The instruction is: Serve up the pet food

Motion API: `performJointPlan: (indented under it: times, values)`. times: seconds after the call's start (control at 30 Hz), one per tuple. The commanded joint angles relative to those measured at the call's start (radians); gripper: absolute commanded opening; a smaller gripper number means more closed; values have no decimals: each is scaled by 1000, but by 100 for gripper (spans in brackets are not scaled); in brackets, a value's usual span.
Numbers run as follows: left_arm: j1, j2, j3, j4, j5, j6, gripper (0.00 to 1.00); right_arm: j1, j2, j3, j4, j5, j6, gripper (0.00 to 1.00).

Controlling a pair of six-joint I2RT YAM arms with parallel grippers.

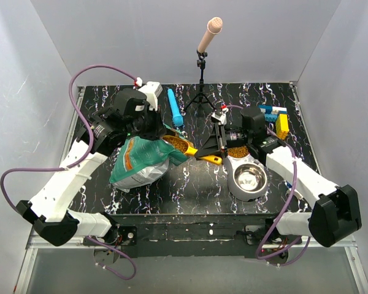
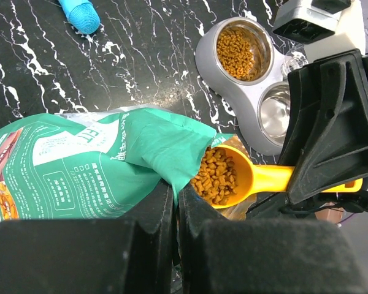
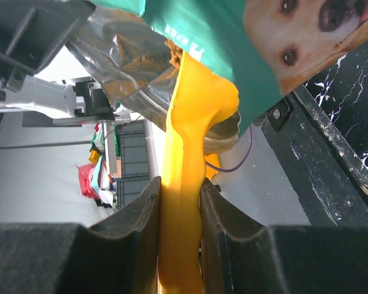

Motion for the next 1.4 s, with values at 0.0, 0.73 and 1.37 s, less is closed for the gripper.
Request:
performJointPlan:
  times: [0.0, 0.73, 1.37]
  values:
    - [-8, -75, 43, 284, 85, -29, 0, 2, 80, 101, -259, 40, -124, 1]
    - [-8, -38, 68, 284, 131, -34, 0, -50, -200, 100, -270, 107, -102, 1]
    - [-8, -33, 35, 328, 182, -66, 0, -104, -306, -184, -9, 38, 88, 1]
